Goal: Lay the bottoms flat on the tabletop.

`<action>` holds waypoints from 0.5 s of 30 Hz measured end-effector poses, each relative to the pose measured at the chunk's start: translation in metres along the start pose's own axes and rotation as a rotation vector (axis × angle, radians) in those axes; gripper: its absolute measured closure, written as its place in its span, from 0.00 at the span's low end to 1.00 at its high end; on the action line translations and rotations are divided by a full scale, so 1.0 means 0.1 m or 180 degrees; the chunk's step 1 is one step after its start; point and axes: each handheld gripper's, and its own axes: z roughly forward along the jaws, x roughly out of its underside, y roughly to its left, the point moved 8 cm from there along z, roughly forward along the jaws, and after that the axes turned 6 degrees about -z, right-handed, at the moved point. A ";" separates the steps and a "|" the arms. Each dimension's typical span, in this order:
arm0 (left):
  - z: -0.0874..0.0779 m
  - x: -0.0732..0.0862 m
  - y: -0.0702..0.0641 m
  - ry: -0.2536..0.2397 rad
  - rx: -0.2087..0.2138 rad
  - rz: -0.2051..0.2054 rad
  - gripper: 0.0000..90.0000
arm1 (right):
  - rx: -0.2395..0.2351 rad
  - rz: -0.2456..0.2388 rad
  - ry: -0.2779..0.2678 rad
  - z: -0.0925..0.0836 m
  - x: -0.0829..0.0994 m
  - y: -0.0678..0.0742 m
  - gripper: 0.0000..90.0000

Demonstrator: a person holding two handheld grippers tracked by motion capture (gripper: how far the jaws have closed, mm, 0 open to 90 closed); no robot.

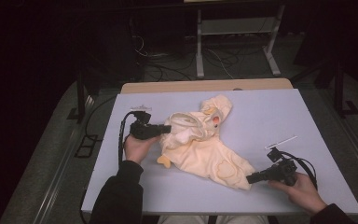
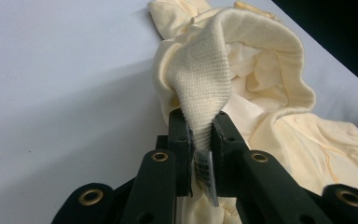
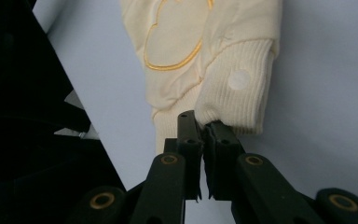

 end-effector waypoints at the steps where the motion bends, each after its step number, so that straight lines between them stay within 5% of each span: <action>1: 0.01 0.00 0.01 0.0001 0.0006 -0.0003 0.88 | -0.0022 -0.0028 0.0008 0.02 -0.01 0.02 0.93; 10: 0.09 0.03 0.14 0.0024 0.0042 -0.0111 0.86 | 0.0031 -0.0422 -0.0076 -0.04 -0.21 0.08 0.55; 15: 0.09 0.03 0.12 0.0017 0.0096 -0.0111 0.77 | 0.0003 -0.0578 -0.0232 -0.11 -0.48 0.10 0.45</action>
